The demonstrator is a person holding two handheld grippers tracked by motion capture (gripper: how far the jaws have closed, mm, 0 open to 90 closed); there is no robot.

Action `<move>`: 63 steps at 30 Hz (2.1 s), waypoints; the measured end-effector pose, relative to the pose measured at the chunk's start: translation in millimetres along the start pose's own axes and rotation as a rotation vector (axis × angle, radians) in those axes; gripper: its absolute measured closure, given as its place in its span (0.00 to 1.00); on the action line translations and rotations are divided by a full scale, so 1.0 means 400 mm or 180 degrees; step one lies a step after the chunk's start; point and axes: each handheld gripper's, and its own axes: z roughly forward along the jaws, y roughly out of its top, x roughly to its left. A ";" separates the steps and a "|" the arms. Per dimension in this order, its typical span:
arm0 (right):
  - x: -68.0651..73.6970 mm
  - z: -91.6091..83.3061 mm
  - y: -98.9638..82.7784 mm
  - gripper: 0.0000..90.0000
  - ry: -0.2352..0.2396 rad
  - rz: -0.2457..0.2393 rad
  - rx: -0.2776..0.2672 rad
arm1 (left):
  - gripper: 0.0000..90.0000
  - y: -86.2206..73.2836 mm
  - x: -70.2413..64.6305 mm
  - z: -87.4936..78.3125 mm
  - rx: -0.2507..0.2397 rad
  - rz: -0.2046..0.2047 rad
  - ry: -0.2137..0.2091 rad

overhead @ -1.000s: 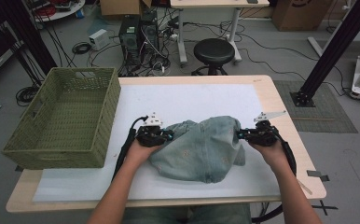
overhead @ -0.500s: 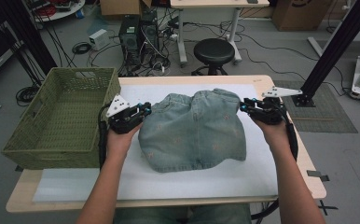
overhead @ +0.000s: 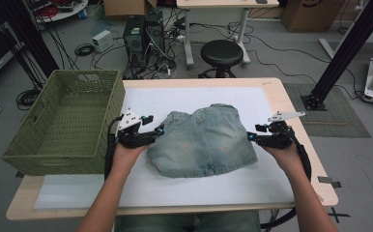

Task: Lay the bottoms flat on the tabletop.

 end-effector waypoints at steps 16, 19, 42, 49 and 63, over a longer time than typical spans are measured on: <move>0.158 0.082 -0.020 0.43 0.0687 -0.0669 0.0060 | 0.41 -0.041 -0.032 -0.013 -0.0051 0.0027 -0.0187; 0.172 0.130 -0.043 0.53 0.0699 -0.0770 0.0360 | 0.41 -0.046 -0.032 -0.008 -0.0036 0.0020 -0.0217; 0.048 -0.011 -0.035 1.00 0.0125 -0.0239 -0.0506 | 0.41 -0.077 -0.059 0.020 0.0349 0.0115 -0.0525; 0.008 -0.033 -0.046 0.76 0.0173 0.0021 -0.0575 | 0.40 -0.091 -0.061 0.019 0.0522 0.0070 -0.0562; -0.054 0.024 -0.118 0.54 0.0061 0.0265 0.0034 | 0.46 -0.123 -0.069 -0.013 0.0885 0.0129 -0.0685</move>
